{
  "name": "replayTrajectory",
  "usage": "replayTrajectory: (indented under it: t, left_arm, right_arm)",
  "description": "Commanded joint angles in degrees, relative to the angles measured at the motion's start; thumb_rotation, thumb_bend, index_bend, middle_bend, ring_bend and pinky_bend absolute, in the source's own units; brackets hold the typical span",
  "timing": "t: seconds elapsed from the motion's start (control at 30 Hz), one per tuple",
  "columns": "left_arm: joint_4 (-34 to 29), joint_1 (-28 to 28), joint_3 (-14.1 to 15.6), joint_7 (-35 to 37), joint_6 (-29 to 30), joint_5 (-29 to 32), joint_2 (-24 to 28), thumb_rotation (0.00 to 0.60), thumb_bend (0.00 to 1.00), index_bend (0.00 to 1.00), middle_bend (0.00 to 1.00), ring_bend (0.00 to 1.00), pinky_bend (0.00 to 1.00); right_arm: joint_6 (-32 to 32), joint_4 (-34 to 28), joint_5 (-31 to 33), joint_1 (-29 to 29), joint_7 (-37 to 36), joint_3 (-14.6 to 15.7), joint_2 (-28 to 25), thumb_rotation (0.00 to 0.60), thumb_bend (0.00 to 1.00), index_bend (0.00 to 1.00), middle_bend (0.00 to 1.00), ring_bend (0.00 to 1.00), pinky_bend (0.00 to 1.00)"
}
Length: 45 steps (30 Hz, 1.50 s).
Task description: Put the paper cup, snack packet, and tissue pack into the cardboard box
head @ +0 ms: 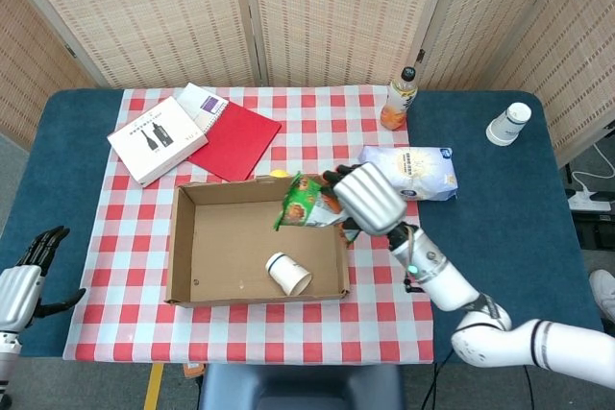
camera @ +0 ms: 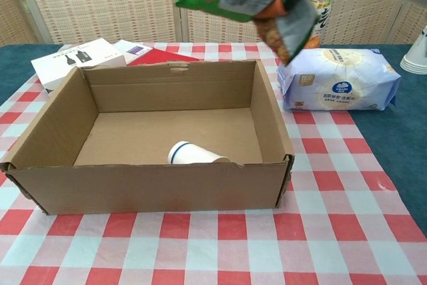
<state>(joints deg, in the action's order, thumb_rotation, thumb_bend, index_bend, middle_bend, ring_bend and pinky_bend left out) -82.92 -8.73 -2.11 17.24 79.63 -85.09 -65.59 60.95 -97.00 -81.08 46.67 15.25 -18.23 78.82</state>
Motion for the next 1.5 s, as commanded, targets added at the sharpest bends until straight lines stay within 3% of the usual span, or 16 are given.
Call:
replayTrajectory:
  t: [0.03, 0.17, 0.23, 0.33, 0.4, 0.43, 0.53, 0.73, 0.87, 1.1, 1.27, 1.5]
  left_arm:
    - [0.1, 0.1, -0.1, 0.3, -0.1, 0.2, 0.2, 0.600, 0.21, 0.03, 0.01, 0.00, 0.23]
    - [0.3, 0.2, -0.3, 1.3, 0.2, 0.4, 0.6, 0.600, 0.21, 0.03, 0.01, 0.00, 0.23]
    - [0.3, 0.3, -0.4, 1.8, 0.4, 0.4, 0.7, 0.600, 0.21, 0.03, 0.01, 0.00, 0.23]
    - [0.4, 0.3, -0.4, 2.0, 0.4, 0.3, 0.8, 0.600, 0.21, 0.03, 0.01, 0.00, 0.23]
    - [0.4, 0.3, -0.4, 2.3, 0.5, 0.3, 0.9, 0.600, 0.21, 0.03, 0.01, 0.00, 0.23]
    - [0.5, 0.3, -0.4, 2.6, 0.5, 0.3, 1.0, 0.600, 0.21, 0.03, 0.01, 0.00, 0.23]
    - [0.6, 0.4, -0.5, 3.5, 0.7, 0.2, 1.2, 0.600, 0.21, 0.03, 0.01, 0.00, 0.23]
    - [0.5, 0.4, -0.3, 3.4, 0.9, -0.3, 1.2, 0.600, 0.21, 0.03, 0.01, 0.00, 0.23]
    - [0.4, 0.4, -0.3, 3.1, 0.7, -0.2, 1.1, 0.600, 0.21, 0.03, 0.01, 0.00, 0.23]
    - [0.2, 0.1, -0.1, 2.0, 0.2, -0.3, 0.8, 0.600, 0.21, 0.03, 0.01, 0.00, 0.23]
    - [0.0, -0.1, 0.0, 1.2, -0.1, -0.3, 0.5, 0.600, 0.21, 0.03, 0.01, 0.00, 0.23]
    - [-0.2, -0.2, 0.2, 0.1, -0.4, -0.6, 0.1, 0.600, 0.21, 0.03, 0.01, 0.00, 0.23]
  right_arm:
    - [-3.3, 6.7, 2.6, 5.5, -0.4, -2.5, 8.6, 0.600, 0.26, 0.80, 0.55, 0.55, 0.75]
    - [-4.6, 13.6, 4.4, 9.3, -1.7, -3.0, 16.0, 0.600, 0.26, 0.77, 0.55, 0.55, 0.75]
    - [-7.4, 15.9, 6.7, 10.9, -2.3, -3.0, 18.2, 0.600, 0.21, 0.63, 0.51, 0.46, 0.68]
    - [-9.0, 16.3, 8.1, 11.5, -2.1, -2.9, 18.5, 0.600, 0.10, 0.35, 0.32, 0.24, 0.39]
    - [-13.9, 16.1, 11.8, 12.6, -1.3, -2.3, 18.0, 0.600, 0.01, 0.07, 0.07, 0.03, 0.07]
    - [-15.7, 15.9, 14.7, 13.5, 0.5, -2.7, 17.8, 0.600, 0.00, 0.00, 0.00, 0.00, 0.00]
    - [-16.1, 14.4, 19.0, 14.5, 3.4, -3.0, 17.7, 0.600, 0.00, 0.00, 0.00, 0.00, 0.00]
    - [-12.3, 10.9, 19.0, 13.5, 6.8, -1.9, 14.6, 0.600, 0.00, 0.00, 0.00, 0.00, 0.00]
    - [-8.5, 6.0, 19.7, 11.8, 14.4, -0.5, 8.2, 0.600, 0.00, 0.00, 0.00, 0.00, 0.00]
    - [-2.1, -2.2, 31.6, 7.7, 28.5, 1.4, -5.3, 0.600, 0.00, 0.00, 0.00, 0.00, 0.00]
    - [-0.9, -3.3, 37.8, 4.3, 29.0, 3.6, -11.7, 0.600, 0.00, 0.00, 0.00, 0.00, 0.00]
    - [-4.0, 1.6, 38.5, 0.7, 22.2, 6.4, -14.0, 0.600, 0.00, 0.00, 0.00, 0.00, 0.00]
